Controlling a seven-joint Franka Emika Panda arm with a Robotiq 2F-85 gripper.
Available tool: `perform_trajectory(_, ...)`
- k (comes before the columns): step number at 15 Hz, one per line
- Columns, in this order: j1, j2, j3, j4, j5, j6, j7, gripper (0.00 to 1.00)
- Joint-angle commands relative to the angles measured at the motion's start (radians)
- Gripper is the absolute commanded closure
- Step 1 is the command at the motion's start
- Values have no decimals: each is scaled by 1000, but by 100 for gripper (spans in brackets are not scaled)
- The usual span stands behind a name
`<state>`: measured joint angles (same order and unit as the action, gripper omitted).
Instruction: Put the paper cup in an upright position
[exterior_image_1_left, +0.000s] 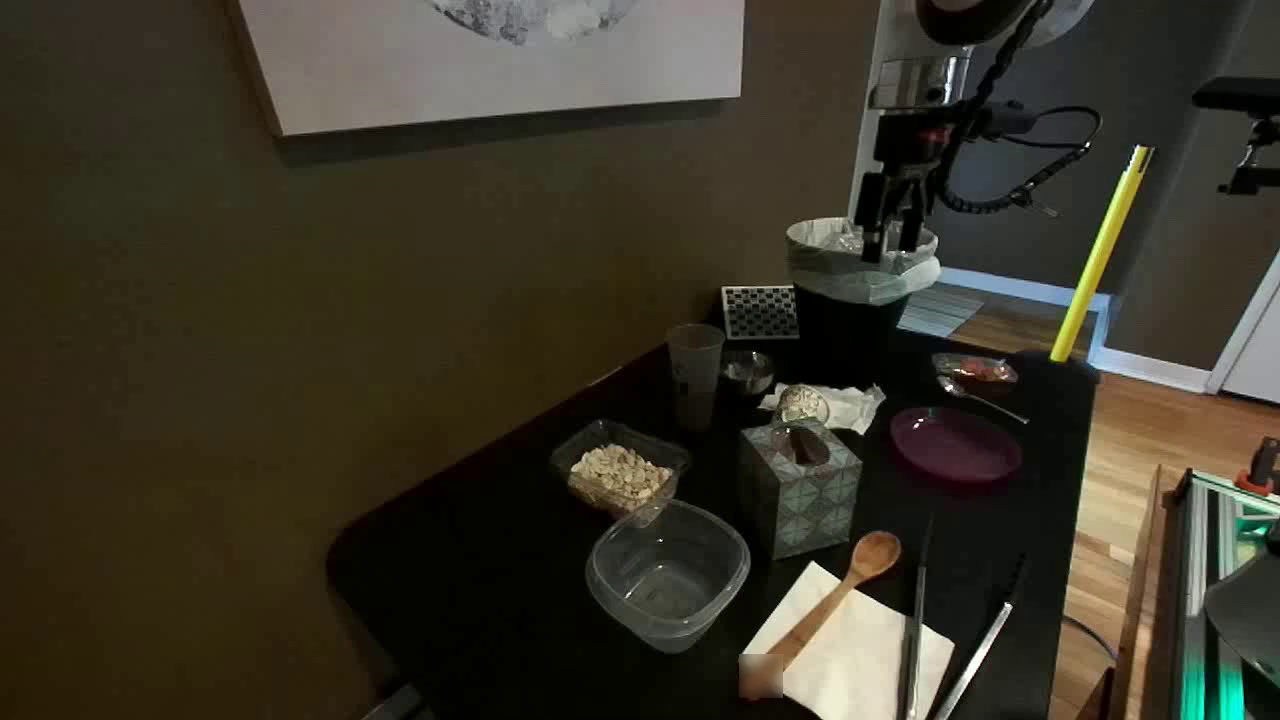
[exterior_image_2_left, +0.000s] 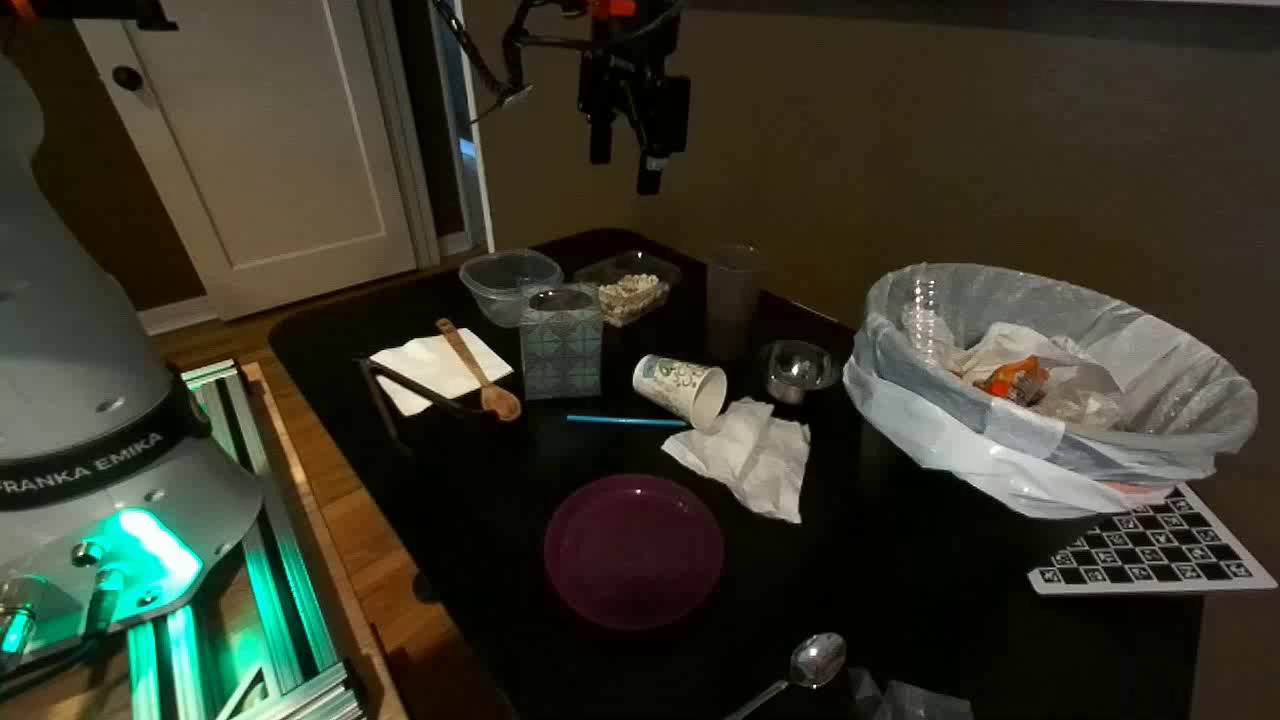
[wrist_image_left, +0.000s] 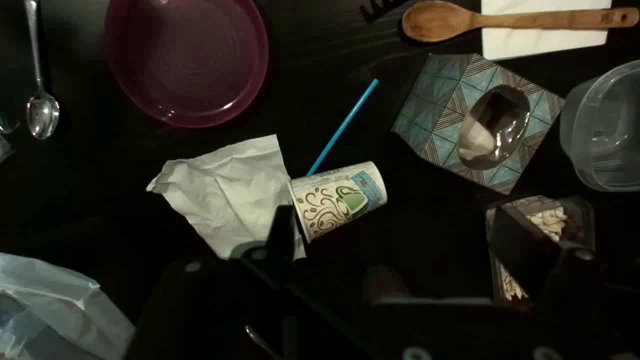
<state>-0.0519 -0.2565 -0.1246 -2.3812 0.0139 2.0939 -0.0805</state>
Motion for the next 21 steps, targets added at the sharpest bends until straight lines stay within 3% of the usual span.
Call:
perform_trajectory(1,-10,1,10,1,3,-2,-2,0)
perform_trajectory(5,-10,1,10,1,3,-2,-2,0)
perform_trajectory(7,-12,60,-11,1,50,-9,-25,0)
perform_trajectory(9,-13,110,-34,-15,105,0,-92,0)
perform_trajectory(15,-83,354,-80,-18,223,181,-345,0)
perform_trajectory(16,-98,387,-74,-9,258,203,-360,0)
perform_trajectory(17,-95,312,-59,-36,191,167,-293,0)
perform_trajectory(21,-119,385,-54,-15,224,198,-333,0)
